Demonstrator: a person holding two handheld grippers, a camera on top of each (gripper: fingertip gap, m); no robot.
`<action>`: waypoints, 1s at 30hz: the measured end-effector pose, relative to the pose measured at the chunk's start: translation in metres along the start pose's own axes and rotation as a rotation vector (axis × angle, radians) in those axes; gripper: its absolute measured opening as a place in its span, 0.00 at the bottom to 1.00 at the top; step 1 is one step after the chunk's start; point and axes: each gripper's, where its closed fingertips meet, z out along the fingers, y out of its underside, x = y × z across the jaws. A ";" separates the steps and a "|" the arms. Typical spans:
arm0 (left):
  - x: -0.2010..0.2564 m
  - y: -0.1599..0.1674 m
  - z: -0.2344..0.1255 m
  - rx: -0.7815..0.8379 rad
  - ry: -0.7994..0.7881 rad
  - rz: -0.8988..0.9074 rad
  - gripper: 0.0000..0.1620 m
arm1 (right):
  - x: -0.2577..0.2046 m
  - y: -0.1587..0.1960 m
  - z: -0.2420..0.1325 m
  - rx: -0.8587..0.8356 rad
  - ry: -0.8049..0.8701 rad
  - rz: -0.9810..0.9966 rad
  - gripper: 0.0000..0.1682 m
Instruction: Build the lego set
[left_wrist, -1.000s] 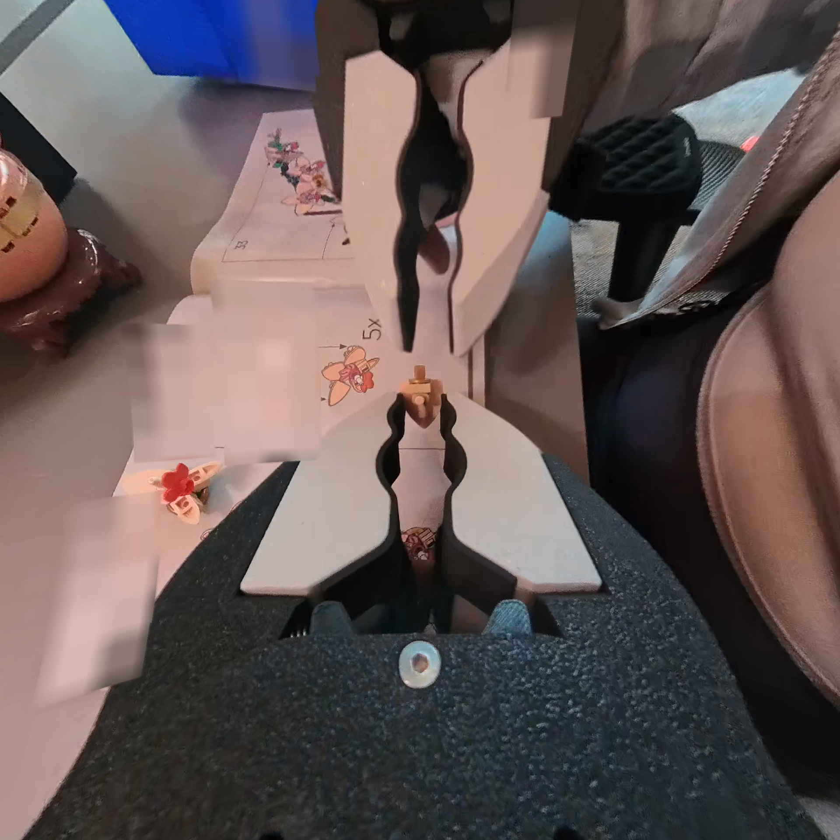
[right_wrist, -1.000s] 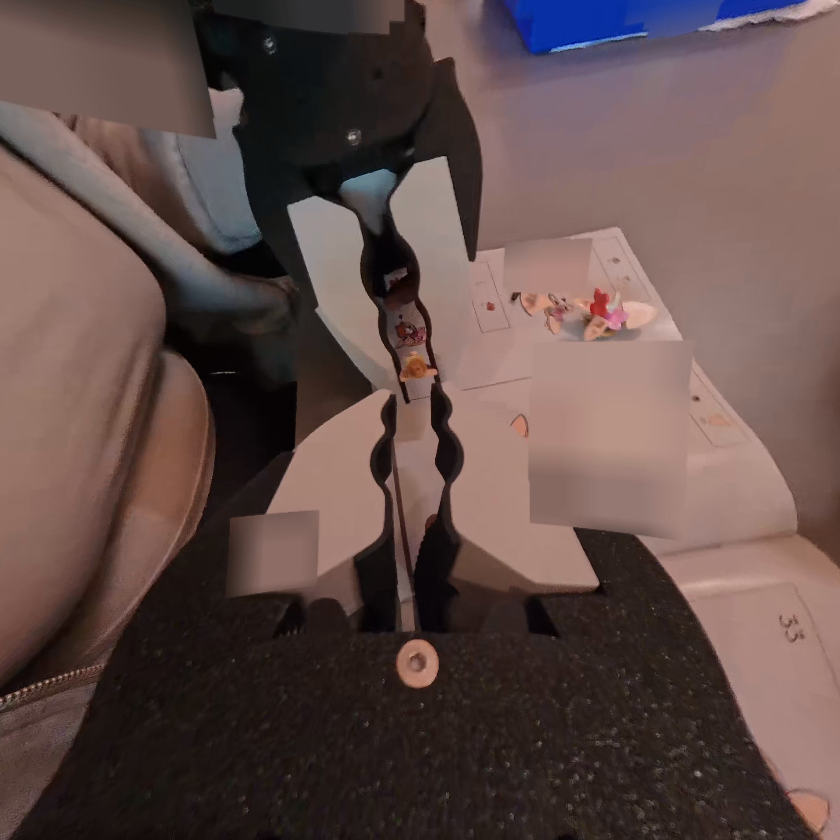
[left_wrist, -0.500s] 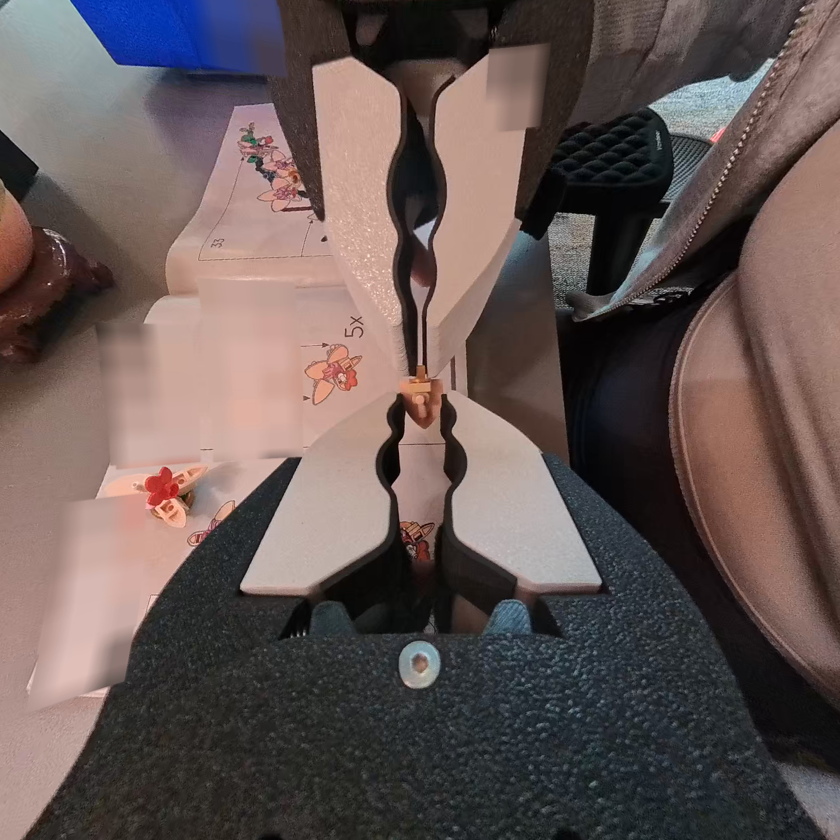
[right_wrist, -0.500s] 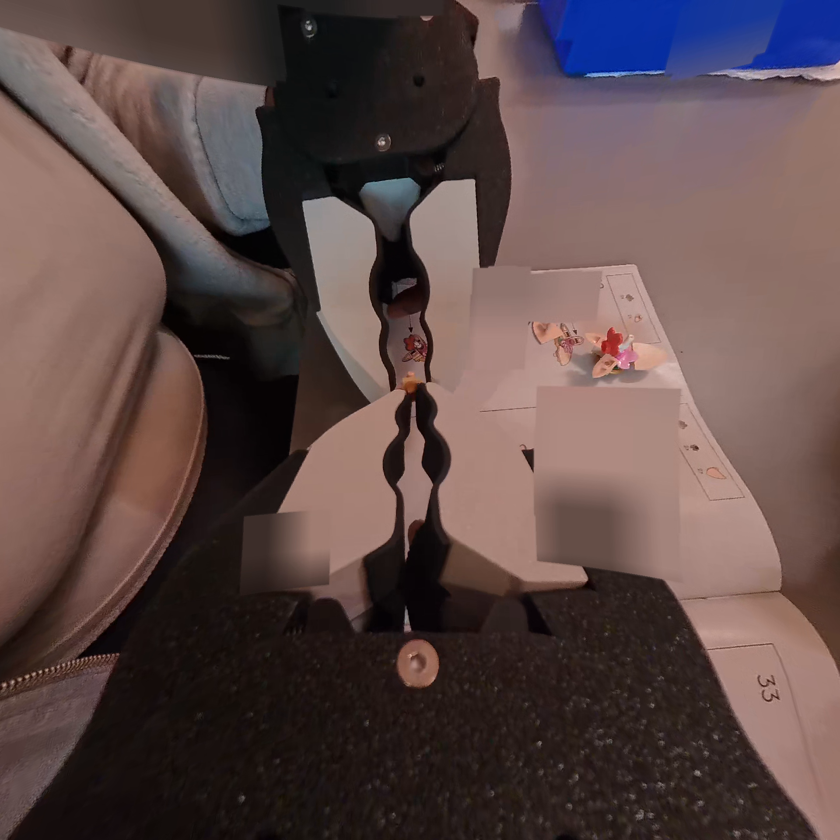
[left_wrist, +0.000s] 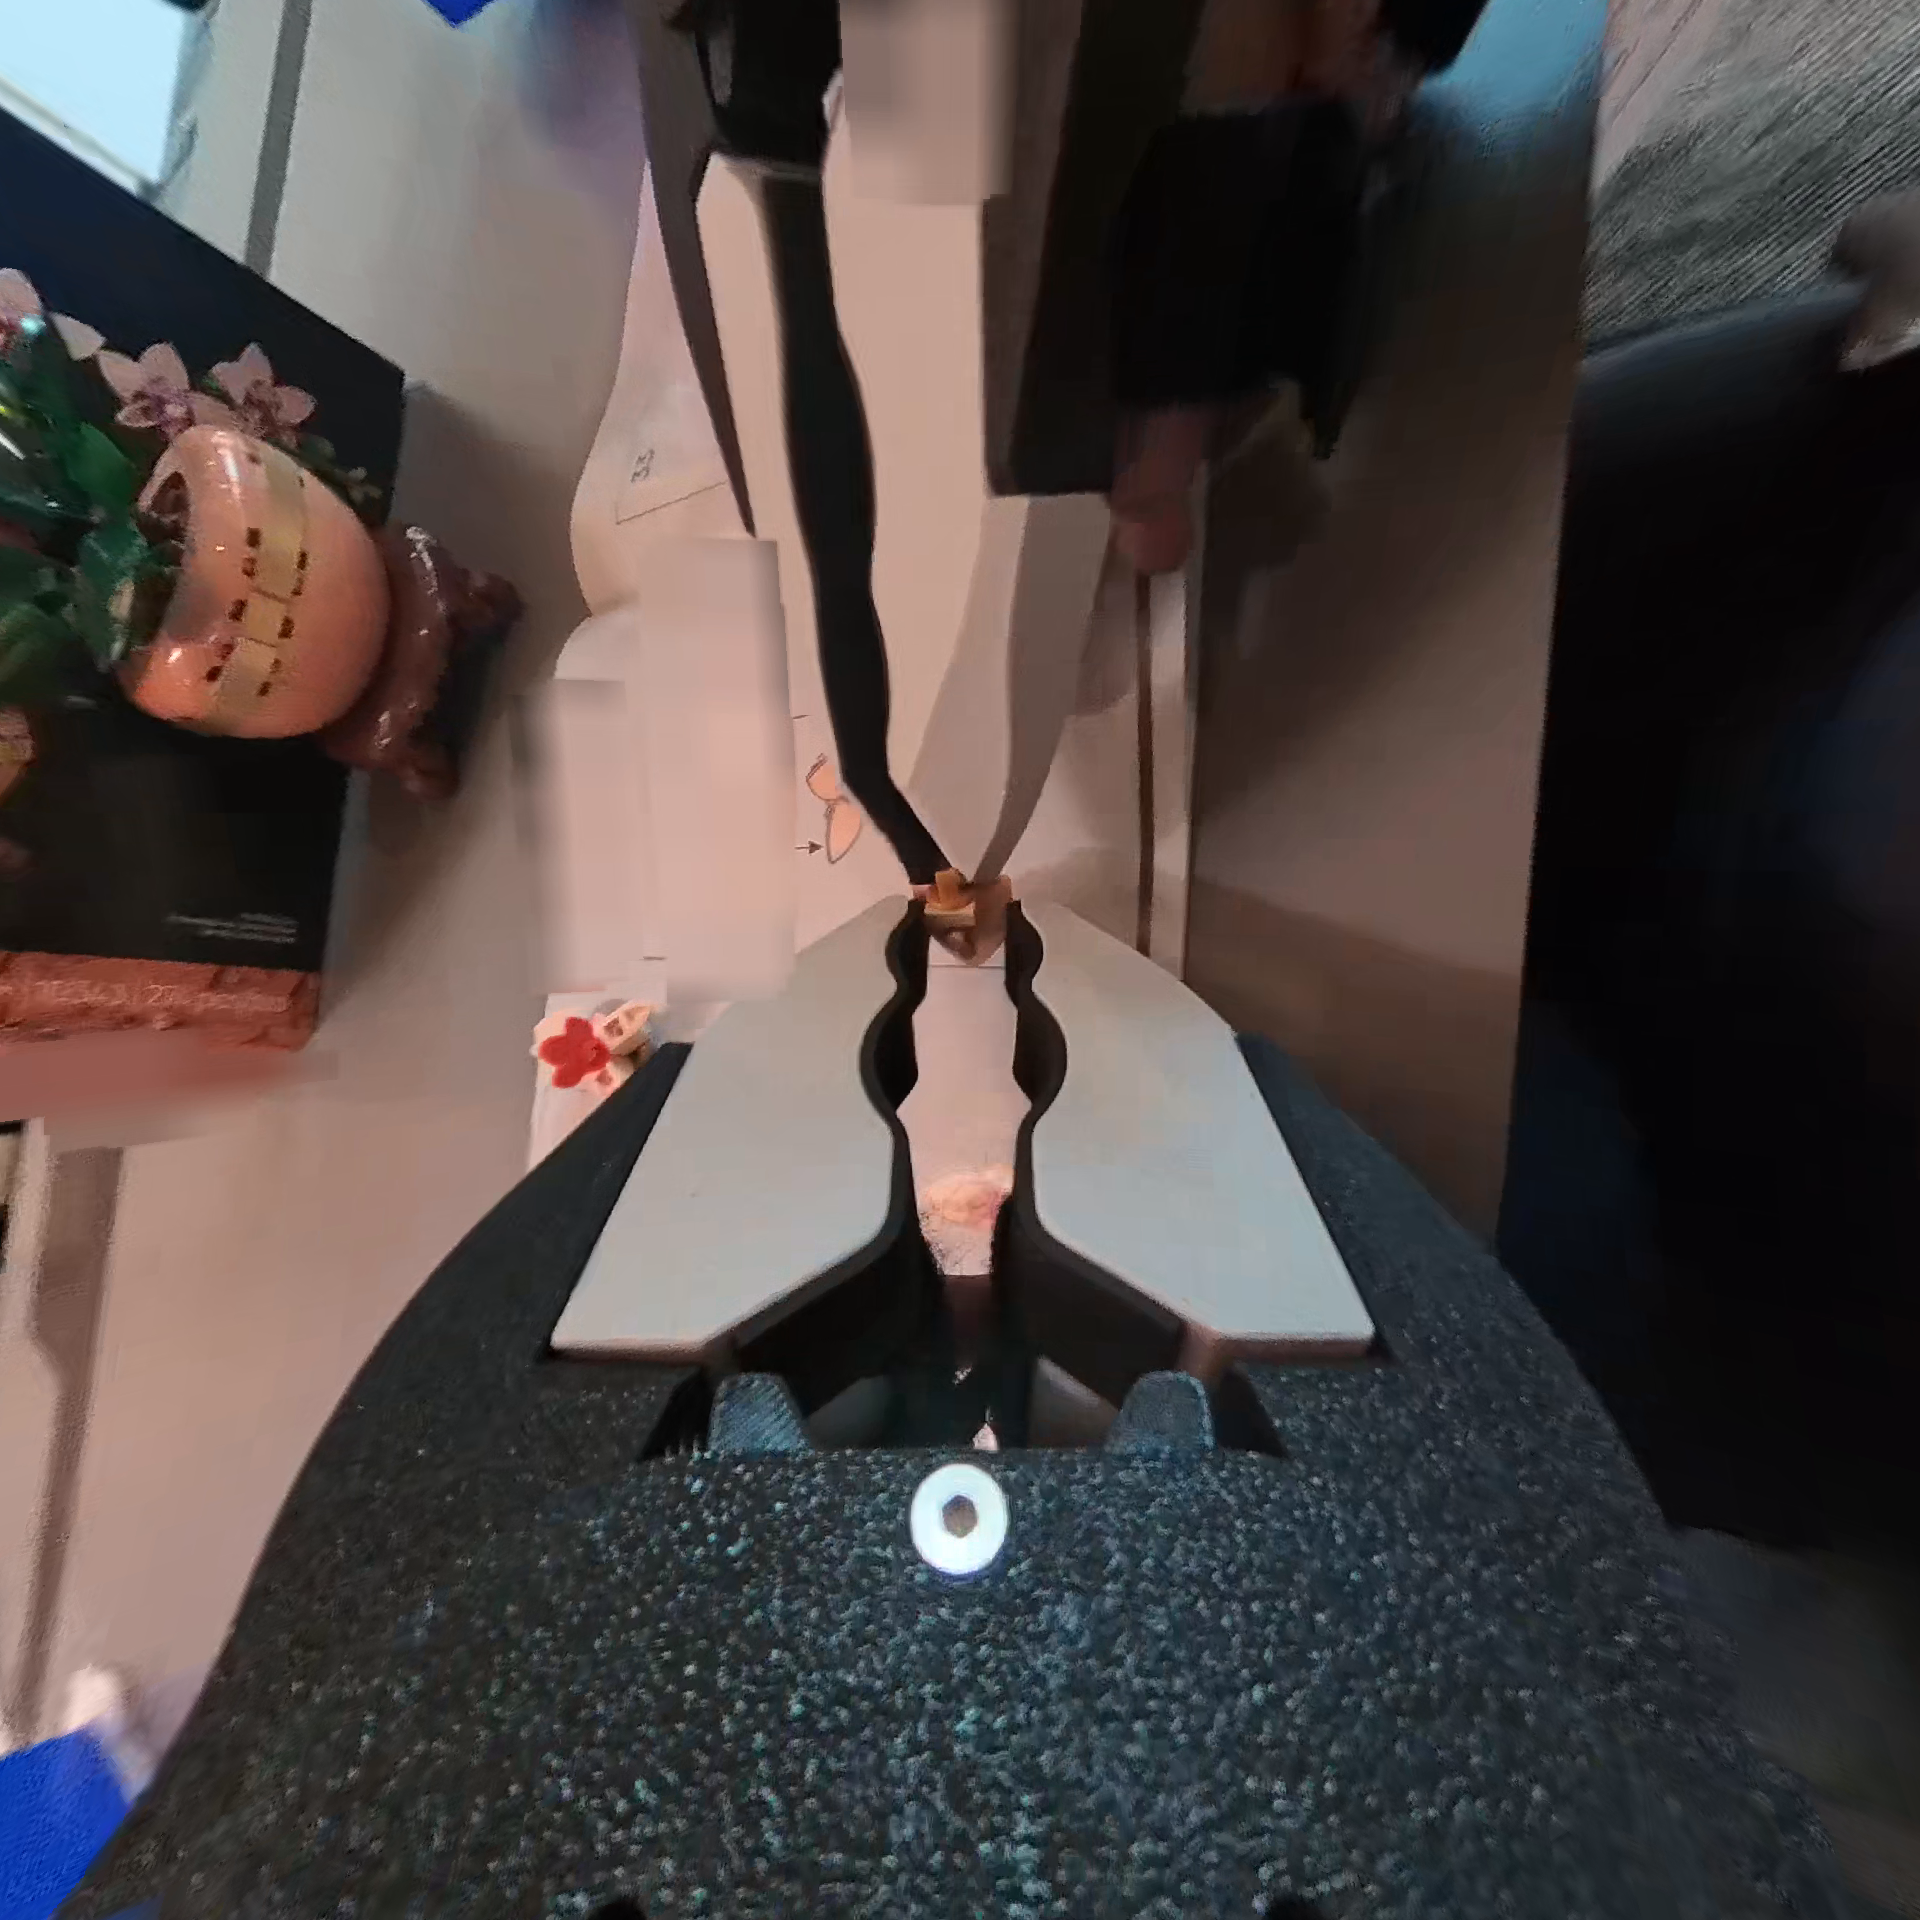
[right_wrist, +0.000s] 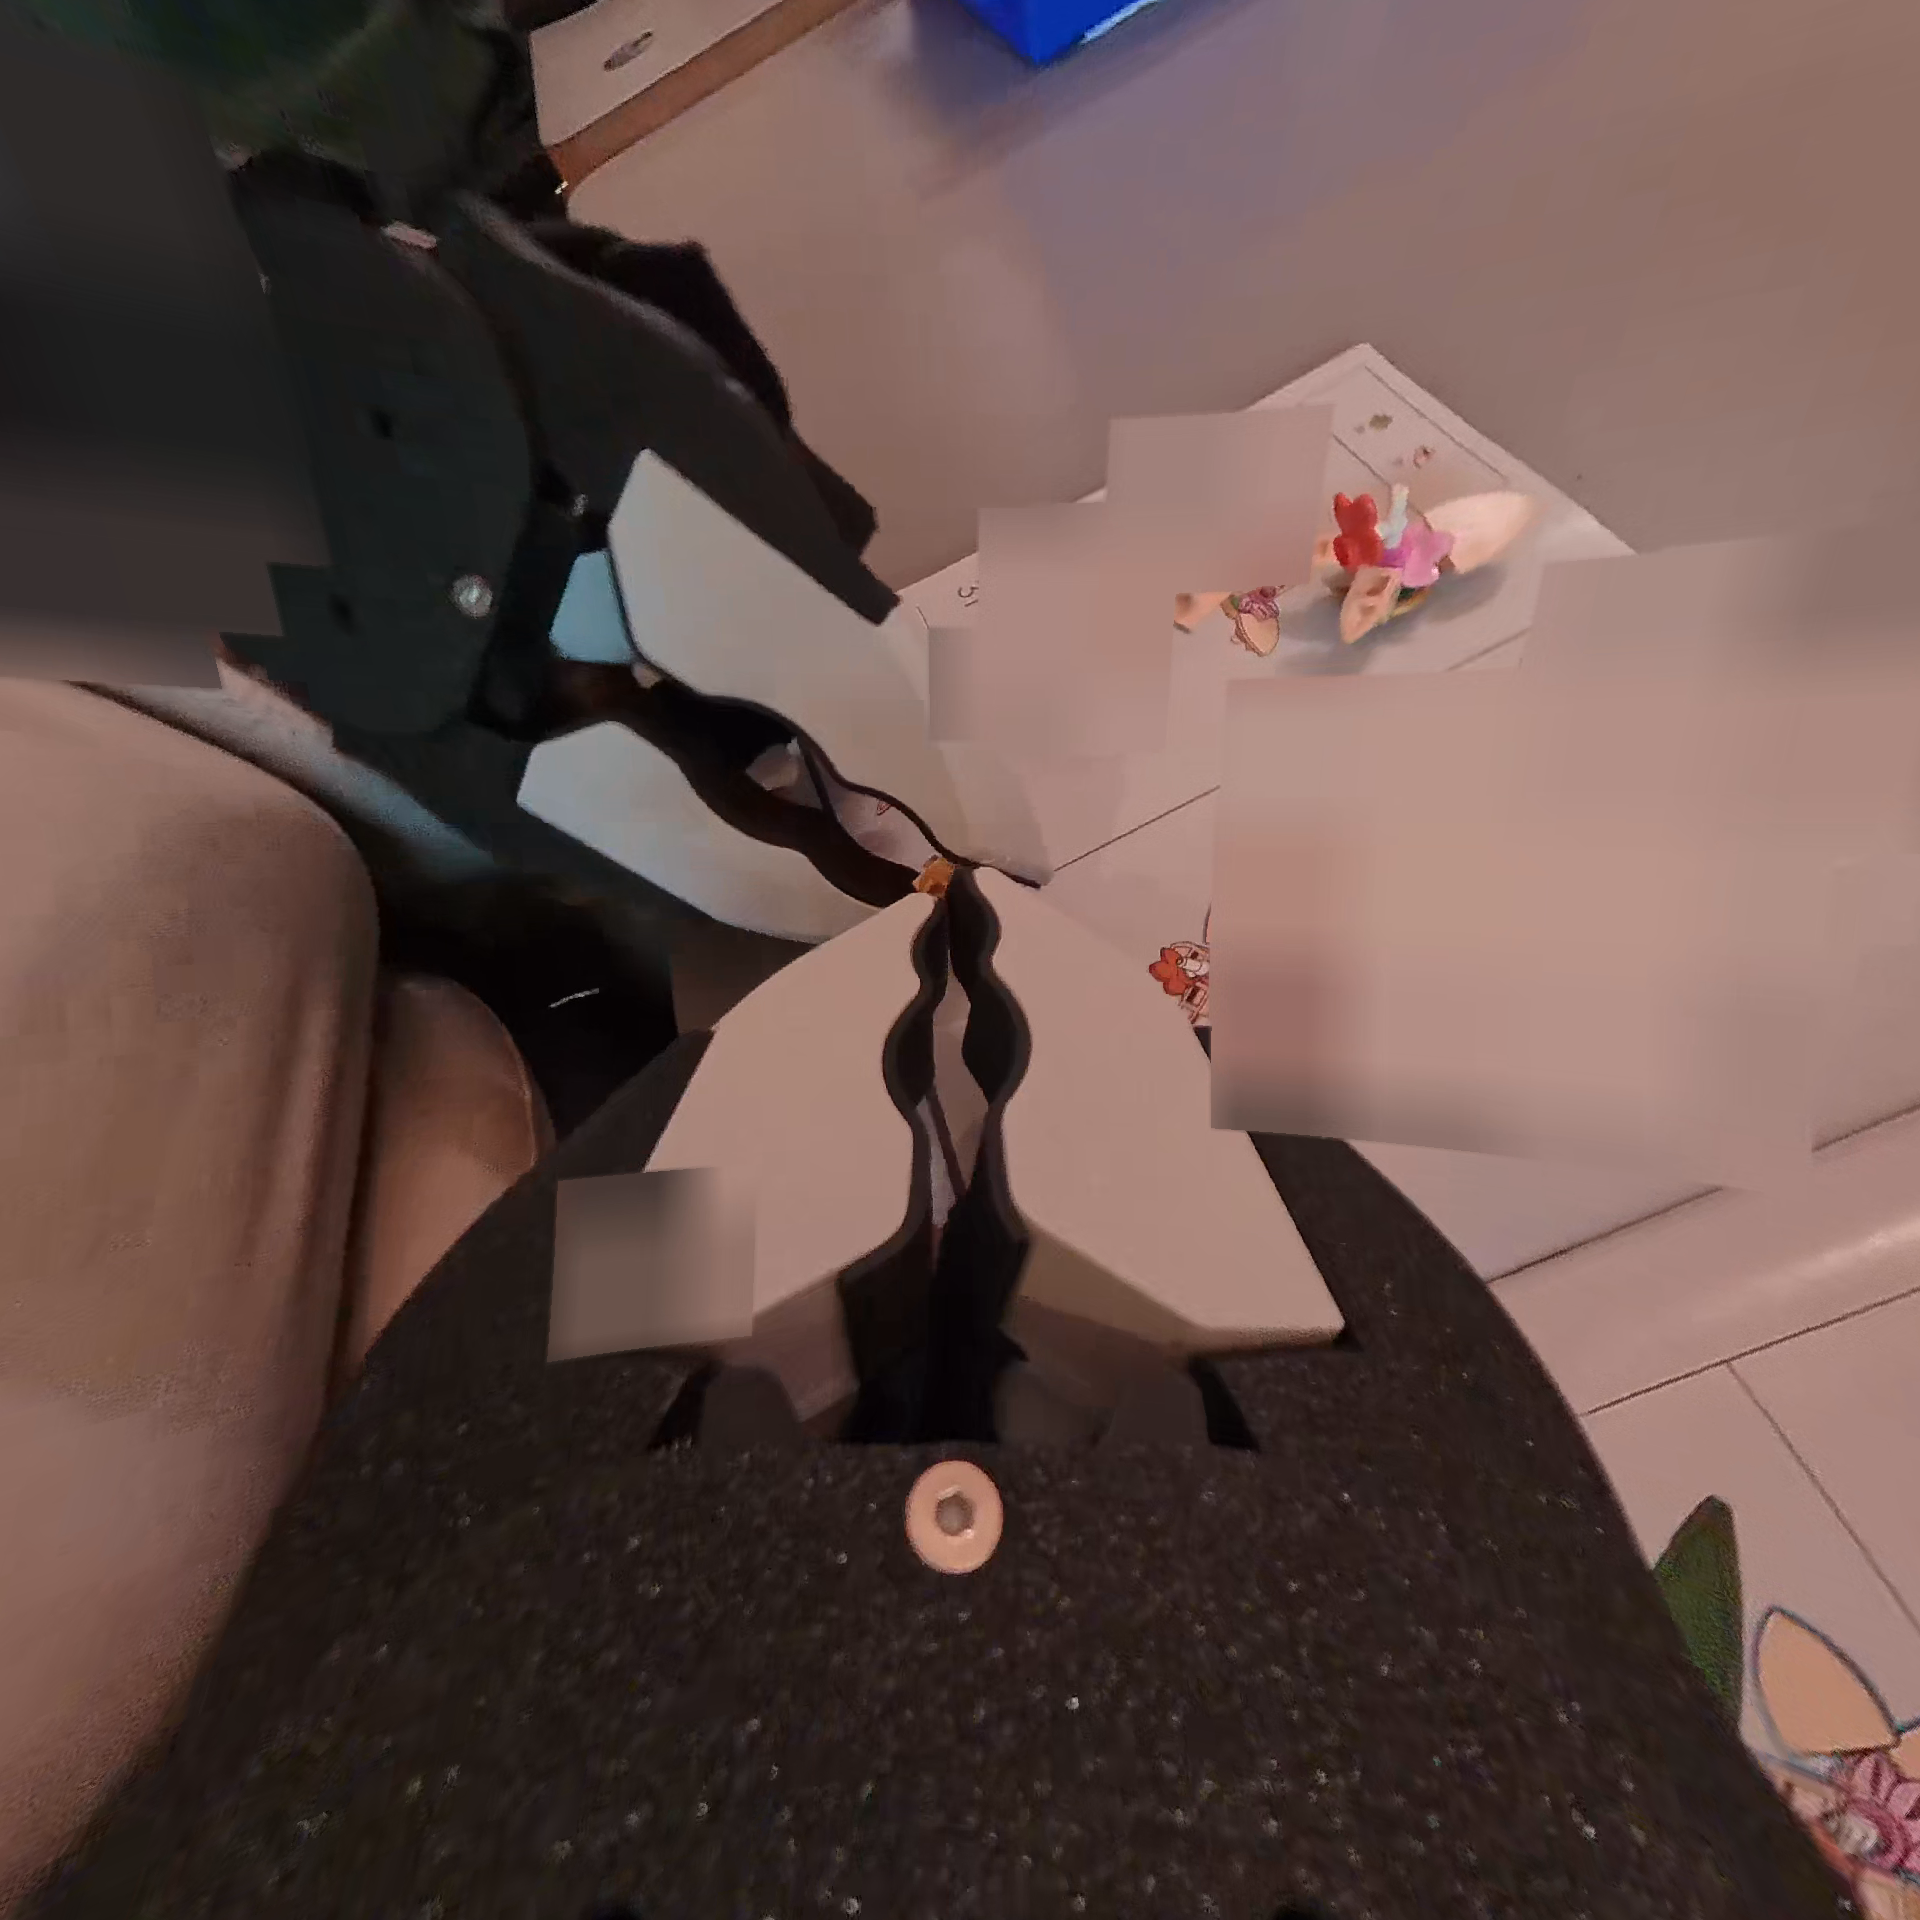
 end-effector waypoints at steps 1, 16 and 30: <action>-0.001 0.000 0.000 -0.029 -0.028 0.019 0.09 | 0.001 0.000 -0.001 -0.004 0.011 0.019 0.00; 0.003 -0.004 0.002 -0.046 0.045 0.013 0.09 | -0.004 -0.009 -0.015 -0.177 0.008 -0.823 0.02; 0.003 -0.004 0.003 -0.034 0.057 -0.008 0.09 | 0.004 0.003 -0.003 -0.252 -0.036 -0.804 0.02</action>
